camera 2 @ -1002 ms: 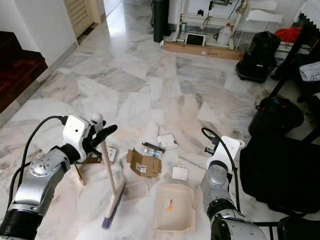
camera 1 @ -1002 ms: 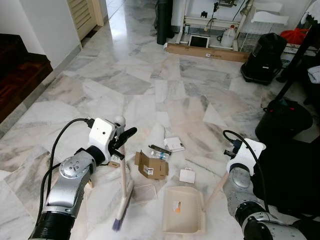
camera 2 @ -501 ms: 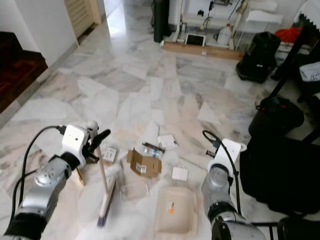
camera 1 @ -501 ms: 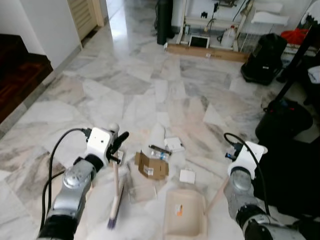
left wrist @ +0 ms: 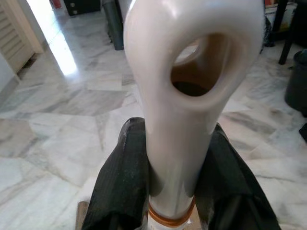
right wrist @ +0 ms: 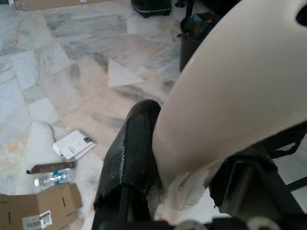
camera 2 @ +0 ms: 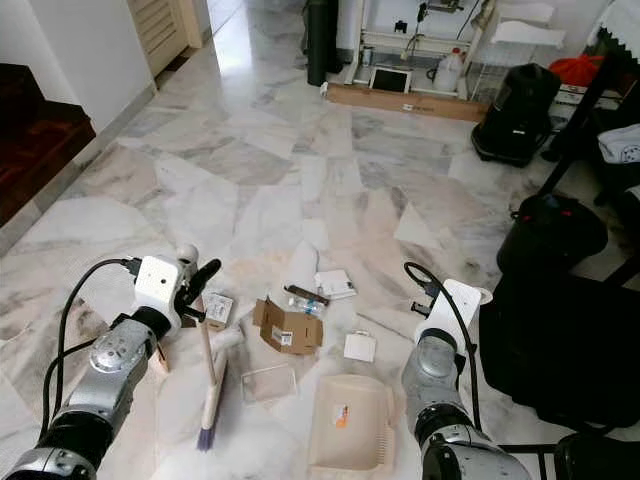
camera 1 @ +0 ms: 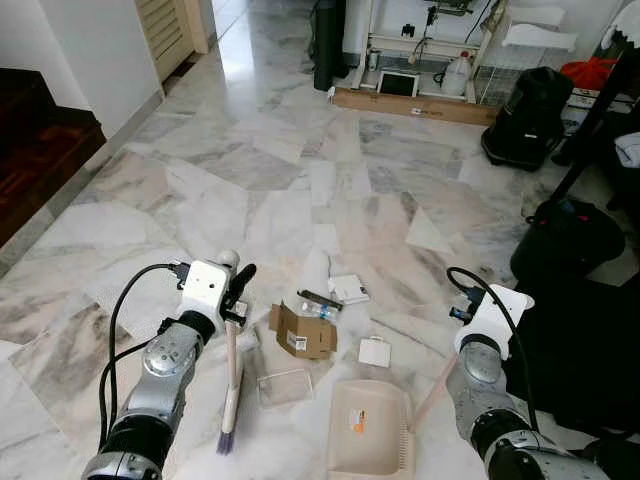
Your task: Sweep floor
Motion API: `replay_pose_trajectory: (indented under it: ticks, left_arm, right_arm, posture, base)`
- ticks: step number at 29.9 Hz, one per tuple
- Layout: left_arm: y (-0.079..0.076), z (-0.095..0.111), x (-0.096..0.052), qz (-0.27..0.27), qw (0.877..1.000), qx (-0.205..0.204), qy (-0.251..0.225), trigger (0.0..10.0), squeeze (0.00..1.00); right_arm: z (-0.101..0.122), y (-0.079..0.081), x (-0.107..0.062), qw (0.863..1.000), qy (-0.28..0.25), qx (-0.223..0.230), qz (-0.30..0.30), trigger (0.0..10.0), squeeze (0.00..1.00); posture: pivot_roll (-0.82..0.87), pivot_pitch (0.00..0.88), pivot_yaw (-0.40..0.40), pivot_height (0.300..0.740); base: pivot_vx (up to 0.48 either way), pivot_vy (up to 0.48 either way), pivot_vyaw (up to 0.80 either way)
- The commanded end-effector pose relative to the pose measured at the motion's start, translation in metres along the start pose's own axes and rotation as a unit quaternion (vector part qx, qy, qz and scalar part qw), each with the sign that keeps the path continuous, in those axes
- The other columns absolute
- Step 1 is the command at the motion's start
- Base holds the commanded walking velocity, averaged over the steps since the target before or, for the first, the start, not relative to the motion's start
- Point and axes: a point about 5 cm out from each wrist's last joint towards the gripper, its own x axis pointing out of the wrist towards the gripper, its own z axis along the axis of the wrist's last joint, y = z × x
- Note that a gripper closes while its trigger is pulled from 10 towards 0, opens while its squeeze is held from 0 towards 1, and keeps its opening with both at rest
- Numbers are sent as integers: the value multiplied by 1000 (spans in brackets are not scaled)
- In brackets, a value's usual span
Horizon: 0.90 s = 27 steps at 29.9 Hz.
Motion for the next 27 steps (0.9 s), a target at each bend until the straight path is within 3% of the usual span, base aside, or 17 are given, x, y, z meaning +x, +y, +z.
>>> replay_pose_trajectory:
  ticks: [1,16,24,27]
  left_arm:
    - [-1,2,3,-9,1000,-11,-8,10000,0]
    - [-8,-16,-7,-97,994,-29,33,10000,0]
    - [-10,-8,-5,-137,990,-32,21,10000,0]
    - [-9,5,-1,-176,983,-47,2,10000,0]
  right_arm:
    - [-5,-2,-2,1000,7,-6,-2,10000,0]
    - [-7,-1,-3,1000,12,-8,2,10000,0]
    - [-8,-1,-3,1000,14,-10,0,10000,0]
    - [-8,-2,-3,1000,18,-13,-1,10000,0]
  posture:
    - [40,84,-37,740]
    - [44,75,-36,740]
    - [43,69,-36,740]
    - [45,65,-36,740]
  base:
    - [0,0,0]
    - [0,0,0]
    - [0,0,0]
    - [0,0,0]
